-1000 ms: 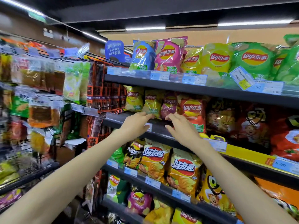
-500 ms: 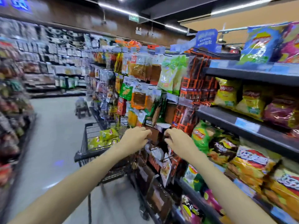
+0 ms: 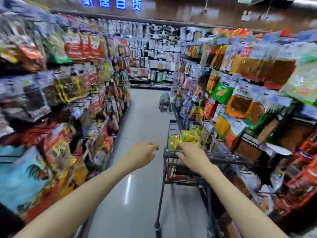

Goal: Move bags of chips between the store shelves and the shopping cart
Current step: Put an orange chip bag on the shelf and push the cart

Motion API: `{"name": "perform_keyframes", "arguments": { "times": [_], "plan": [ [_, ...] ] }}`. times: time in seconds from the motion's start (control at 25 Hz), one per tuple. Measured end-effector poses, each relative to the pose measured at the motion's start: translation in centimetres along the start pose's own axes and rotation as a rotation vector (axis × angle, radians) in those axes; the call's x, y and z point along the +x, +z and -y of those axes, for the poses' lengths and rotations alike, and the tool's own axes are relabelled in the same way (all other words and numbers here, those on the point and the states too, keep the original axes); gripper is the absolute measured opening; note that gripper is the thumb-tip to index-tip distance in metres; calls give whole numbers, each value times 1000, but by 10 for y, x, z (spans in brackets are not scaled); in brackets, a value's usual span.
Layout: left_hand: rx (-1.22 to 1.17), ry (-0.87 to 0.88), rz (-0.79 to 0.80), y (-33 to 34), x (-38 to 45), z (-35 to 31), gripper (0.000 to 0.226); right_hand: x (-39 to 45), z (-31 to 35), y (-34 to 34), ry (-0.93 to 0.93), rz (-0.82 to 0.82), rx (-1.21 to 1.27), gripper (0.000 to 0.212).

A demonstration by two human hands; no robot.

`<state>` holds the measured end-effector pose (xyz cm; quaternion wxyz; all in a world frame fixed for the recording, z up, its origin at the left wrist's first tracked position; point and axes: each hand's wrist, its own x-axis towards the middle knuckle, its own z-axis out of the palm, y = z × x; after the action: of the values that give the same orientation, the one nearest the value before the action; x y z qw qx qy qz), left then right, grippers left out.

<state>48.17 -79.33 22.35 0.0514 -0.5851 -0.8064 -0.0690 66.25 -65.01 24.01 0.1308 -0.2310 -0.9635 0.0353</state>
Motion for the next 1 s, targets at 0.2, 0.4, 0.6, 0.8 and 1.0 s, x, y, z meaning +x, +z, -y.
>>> {"name": "perform_keyframes", "arguments": {
  "times": [0.2,0.4,0.6,0.8,1.0],
  "plan": [
    [65,-134,23,15,11,83,37,96,29,52,-156,70,34,27],
    [82,-230,46,18,64,176,36,222,39,75,-222,120,99,27],
    [88,-325,11,24,110,262,33,342,59,98,-289,137,162,26],
    [46,-362,46,60,166,326,32,409,60,157,-329,243,97,26],
    [-16,-252,79,95,268,389,36,503,25,195,-215,256,51,26]
  ]
}}
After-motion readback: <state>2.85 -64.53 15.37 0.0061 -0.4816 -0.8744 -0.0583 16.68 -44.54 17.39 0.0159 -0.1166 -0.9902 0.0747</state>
